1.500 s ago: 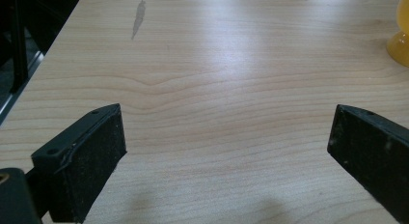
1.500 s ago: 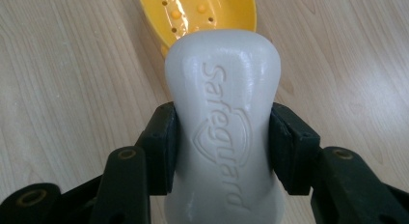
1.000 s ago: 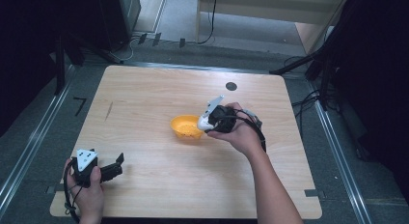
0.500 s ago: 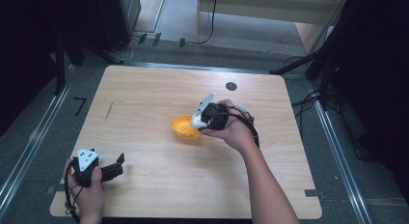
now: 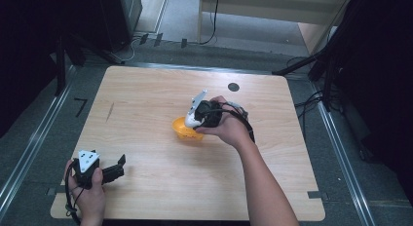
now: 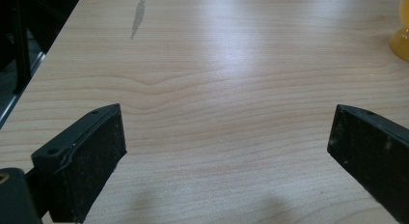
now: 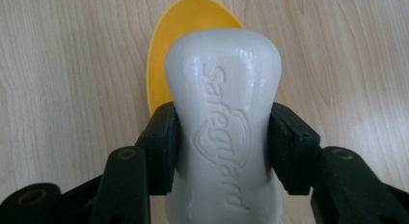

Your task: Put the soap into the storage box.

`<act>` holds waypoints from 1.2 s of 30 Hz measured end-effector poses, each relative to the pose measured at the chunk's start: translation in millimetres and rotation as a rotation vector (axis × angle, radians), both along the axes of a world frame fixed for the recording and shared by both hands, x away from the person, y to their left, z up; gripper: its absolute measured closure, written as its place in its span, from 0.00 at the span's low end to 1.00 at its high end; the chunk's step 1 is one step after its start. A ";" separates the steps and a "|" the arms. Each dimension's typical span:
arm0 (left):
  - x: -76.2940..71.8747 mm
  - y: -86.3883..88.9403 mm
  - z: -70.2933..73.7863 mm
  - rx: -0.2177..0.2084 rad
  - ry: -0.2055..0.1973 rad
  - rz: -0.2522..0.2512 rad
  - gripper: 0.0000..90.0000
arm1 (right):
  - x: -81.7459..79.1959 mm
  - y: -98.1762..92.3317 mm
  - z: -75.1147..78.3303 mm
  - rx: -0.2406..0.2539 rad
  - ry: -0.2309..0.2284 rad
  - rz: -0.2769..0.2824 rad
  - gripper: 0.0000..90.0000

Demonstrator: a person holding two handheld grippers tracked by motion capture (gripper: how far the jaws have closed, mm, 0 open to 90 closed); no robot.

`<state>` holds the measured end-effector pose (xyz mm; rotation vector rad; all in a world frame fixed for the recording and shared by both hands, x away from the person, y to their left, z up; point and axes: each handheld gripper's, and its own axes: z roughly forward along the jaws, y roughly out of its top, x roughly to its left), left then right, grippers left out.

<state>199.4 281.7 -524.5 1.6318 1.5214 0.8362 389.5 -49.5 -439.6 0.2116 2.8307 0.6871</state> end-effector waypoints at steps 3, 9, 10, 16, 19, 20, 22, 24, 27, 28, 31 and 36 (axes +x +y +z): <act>0.1 0.1 0.0 0.002 0.001 -0.001 0.00 | 1.1 3.7 -1.2 0.000 0.004 0.005 0.56; 0.0 0.6 0.1 -0.002 0.003 -0.004 0.00 | 4.6 11.3 -5.3 -0.010 0.009 0.023 0.56; 0.0 0.6 0.1 -0.002 0.003 -0.003 0.00 | 5.3 13.7 -7.5 -0.015 0.014 0.029 0.56; 0.1 0.6 0.0 -0.005 0.001 -0.002 0.00 | 7.4 19.4 -13.6 -0.034 0.025 0.041 0.56; 0.2 0.7 0.0 -0.005 0.001 -0.002 0.00 | 8.5 21.8 -16.1 -0.044 0.024 0.044 0.56; 0.2 0.7 0.1 -0.005 0.002 0.000 0.00 | 8.9 22.2 -16.9 -0.049 0.025 0.043 0.56; 0.2 0.8 0.2 -0.005 0.003 0.000 0.00 | 10.1 22.9 -19.1 -0.052 0.023 0.042 0.56; 0.2 0.8 0.2 -0.005 0.003 0.000 0.00 | 10.8 23.2 -20.5 -0.059 0.029 0.038 0.56; 0.2 0.8 0.2 -0.005 0.003 0.000 0.00 | 11.5 24.0 -22.6 -0.063 0.035 0.033 0.56; 0.2 0.8 0.2 -0.005 0.003 0.001 0.00 | 11.8 24.3 -23.0 -0.064 0.038 0.031 0.55; 0.3 0.7 0.2 -0.004 0.003 0.000 0.00 | 12.0 24.5 -21.1 -0.033 0.043 0.013 0.46; 0.4 0.7 0.1 -0.004 0.002 0.000 0.00 | 11.9 20.2 -15.8 -0.012 0.050 -0.007 0.45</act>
